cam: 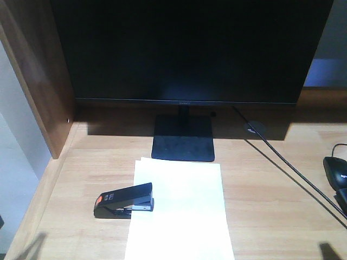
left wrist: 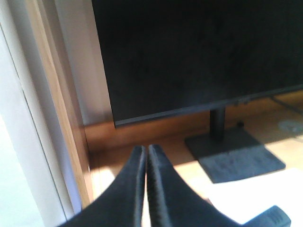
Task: Grab stapler and paper to desk for stapling
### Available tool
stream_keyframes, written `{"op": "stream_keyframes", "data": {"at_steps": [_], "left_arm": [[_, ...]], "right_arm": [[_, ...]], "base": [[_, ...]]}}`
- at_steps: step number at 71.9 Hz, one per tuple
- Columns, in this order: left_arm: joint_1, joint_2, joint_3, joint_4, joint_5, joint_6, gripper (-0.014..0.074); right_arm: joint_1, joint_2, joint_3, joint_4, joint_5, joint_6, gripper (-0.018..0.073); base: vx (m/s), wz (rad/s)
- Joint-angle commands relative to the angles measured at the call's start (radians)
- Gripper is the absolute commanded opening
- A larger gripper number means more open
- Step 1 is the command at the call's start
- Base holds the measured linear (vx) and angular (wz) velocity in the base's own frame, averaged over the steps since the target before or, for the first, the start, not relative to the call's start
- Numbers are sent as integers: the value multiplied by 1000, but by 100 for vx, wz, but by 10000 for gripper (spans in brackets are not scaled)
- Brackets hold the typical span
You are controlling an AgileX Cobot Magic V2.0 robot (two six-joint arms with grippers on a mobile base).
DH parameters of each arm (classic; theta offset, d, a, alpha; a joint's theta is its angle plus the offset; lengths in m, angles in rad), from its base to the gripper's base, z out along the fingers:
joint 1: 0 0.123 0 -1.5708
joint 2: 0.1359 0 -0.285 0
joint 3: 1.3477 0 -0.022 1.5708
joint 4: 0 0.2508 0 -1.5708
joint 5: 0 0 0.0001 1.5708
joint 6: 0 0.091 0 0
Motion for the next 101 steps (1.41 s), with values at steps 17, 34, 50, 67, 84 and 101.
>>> {"op": "stream_keyframes", "data": {"at_steps": [17,34,50,67,84,101], "left_arm": [[-4,-14,-22,1,-74,1,-8],[-4,-14,-21,1,-56,1,-8],[-4,-14,-21,1,-55,1,-8],[-4,-14,-20,1,-48,1,-8],[23,-74,-20,-6,6,1,-8],[98,-241,-17,-8,234,1,-8]], "right_arm": [[-1,6,-27,-9,-31,-5,-3],[-1,6,-27,-9,-31,-5,-3],[-1,6,-27,-9,-31,-5,-3],[-1,6,-27,-9,-31,-5,-3],[-1,6,-27,-9,-29,-5,-3],[-1,6,-27,-9,-29,-5,-3]], "base": [[0,0],[0,0],[0,0],[0,0],[0,0],[0,0]]}}
